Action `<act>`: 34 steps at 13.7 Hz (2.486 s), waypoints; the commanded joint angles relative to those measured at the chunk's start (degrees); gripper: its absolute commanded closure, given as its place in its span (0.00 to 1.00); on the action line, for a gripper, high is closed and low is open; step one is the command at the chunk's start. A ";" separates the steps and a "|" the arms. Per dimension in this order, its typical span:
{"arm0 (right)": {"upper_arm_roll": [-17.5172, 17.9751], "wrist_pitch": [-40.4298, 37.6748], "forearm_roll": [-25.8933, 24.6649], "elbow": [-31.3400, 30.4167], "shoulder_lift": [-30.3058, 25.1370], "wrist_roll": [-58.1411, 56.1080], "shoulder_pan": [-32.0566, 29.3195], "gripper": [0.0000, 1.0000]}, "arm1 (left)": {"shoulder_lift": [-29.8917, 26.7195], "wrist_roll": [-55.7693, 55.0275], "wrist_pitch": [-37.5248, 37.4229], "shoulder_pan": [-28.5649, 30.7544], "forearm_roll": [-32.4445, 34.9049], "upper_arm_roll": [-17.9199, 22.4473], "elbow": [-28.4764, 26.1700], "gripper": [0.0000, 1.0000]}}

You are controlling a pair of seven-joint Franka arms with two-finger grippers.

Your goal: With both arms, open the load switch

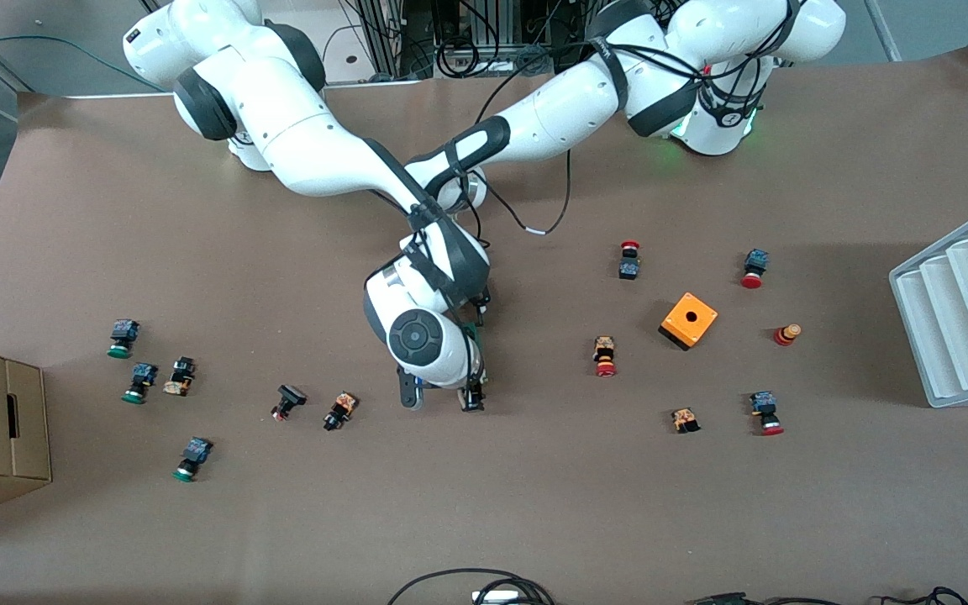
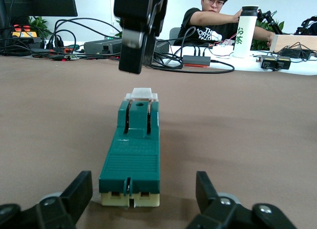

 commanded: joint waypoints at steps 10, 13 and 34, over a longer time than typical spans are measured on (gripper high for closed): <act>-2.06 1.05 1.72 4.36 4.30 1.41 0.82 0.38 | 0.92 0.80 -0.70 -0.43 -0.64 0.17 1.51 0.40; -2.15 0.27 1.81 4.37 4.39 1.77 0.82 0.38 | 1.00 0.80 -0.62 -0.43 -0.64 0.17 1.51 0.47; -1.63 -3.25 3.31 3.84 3.86 2.21 0.56 0.59 | 1.09 1.06 -0.44 -0.43 -0.64 0.17 1.25 0.52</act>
